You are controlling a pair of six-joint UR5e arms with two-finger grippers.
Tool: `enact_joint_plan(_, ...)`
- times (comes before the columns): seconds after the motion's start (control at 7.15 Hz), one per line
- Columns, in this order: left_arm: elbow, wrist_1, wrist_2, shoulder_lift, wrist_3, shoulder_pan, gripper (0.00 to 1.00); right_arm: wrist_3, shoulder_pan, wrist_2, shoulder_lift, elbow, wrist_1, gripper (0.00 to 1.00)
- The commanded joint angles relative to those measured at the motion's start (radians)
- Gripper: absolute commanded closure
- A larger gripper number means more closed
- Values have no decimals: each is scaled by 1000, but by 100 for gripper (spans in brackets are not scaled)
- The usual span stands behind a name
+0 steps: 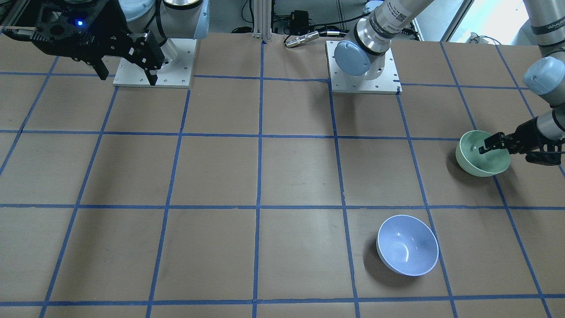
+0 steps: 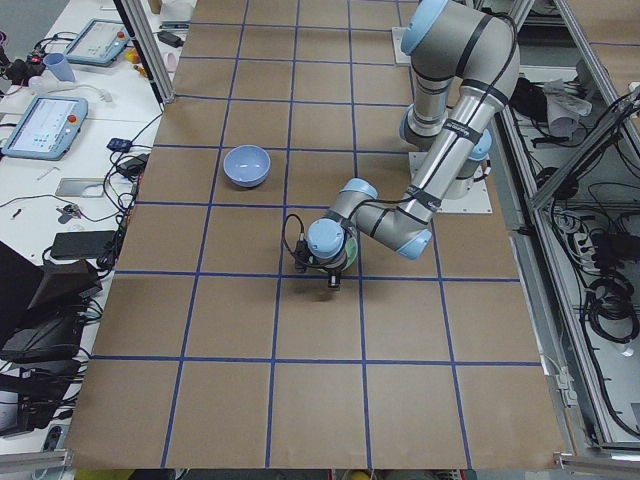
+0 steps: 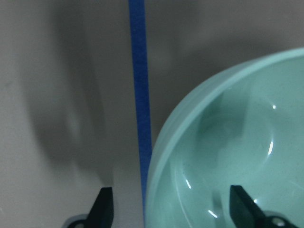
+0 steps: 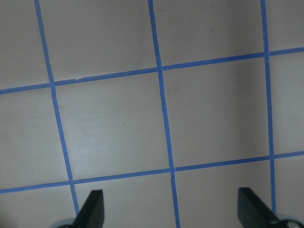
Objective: Stack green bowl on blue bowl
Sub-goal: 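Lower the left gripper onto the green bowl's rim and close it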
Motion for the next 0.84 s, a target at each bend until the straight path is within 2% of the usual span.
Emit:
enact_joint_plan(0.0,1,1,-7,-4,18,0,79,0,0,0,0,-1,-1,0)
enact_joint_plan(0.14,4,3,-8,-10,21,0,91,0,0,0,0,1,0,0)
enact_joint_plan(0.28,3,4,-8,-13,21,0,100,0,0,0,0,-1,-1,0)
enact_joint_plan(0.7,9,1,-47,-8,25,0,100,0,0,0,0,1,0,0)
